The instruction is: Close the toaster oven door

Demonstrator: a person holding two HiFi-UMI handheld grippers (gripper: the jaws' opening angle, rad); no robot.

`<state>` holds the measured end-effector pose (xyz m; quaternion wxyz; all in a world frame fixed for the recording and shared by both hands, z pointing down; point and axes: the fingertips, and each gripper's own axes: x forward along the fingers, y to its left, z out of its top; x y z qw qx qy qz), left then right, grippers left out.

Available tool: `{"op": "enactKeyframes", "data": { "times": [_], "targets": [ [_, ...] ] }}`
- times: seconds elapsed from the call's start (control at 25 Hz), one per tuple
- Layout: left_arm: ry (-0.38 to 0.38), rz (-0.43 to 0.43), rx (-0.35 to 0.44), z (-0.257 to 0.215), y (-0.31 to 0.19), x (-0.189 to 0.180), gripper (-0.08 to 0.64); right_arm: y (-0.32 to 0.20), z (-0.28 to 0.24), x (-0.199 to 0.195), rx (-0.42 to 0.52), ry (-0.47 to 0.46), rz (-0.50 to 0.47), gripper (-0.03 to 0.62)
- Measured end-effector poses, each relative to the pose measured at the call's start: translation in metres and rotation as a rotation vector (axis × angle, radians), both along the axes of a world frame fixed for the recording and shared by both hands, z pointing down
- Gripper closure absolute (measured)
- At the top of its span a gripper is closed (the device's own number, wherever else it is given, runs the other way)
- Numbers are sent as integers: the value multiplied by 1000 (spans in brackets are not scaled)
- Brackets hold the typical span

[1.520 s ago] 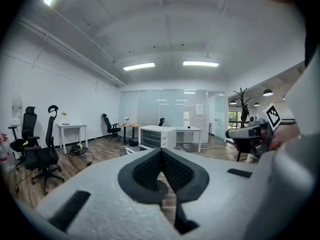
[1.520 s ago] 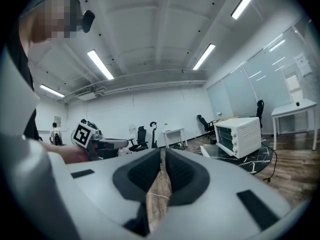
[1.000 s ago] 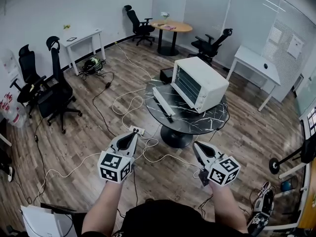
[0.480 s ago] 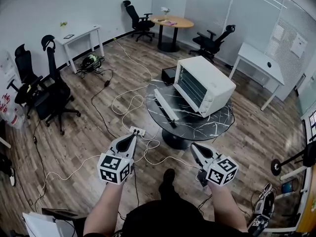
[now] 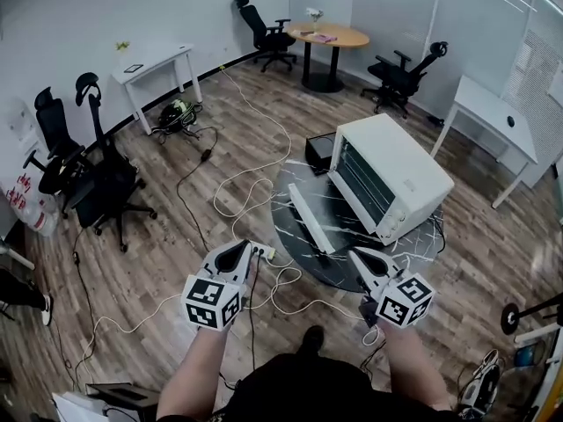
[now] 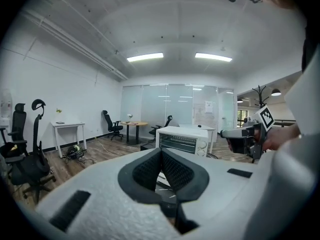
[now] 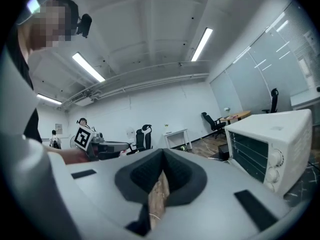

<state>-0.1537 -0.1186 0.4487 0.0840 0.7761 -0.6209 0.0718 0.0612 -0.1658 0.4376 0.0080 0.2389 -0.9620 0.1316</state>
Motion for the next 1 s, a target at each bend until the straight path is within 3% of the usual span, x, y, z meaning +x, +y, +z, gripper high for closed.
{"op": "enactKeyframes", "data": {
  "times": [0.28,0.56,0.76,1.0],
  "targets": [
    [14,1,-14,2,-78,-5,551,-81,3,-13,-12,32,-33,586],
    [46,64,-38,15,-132,-30,551,-127,14,-24,-29,60,48,586],
    [45,158,-38,16,-162,-47,551,-138,20,-37,-53,75,130,586],
    [58,243,-83,39,-191,-54,551,-140,53,-62,-85,153,137,580]
  ]
}}
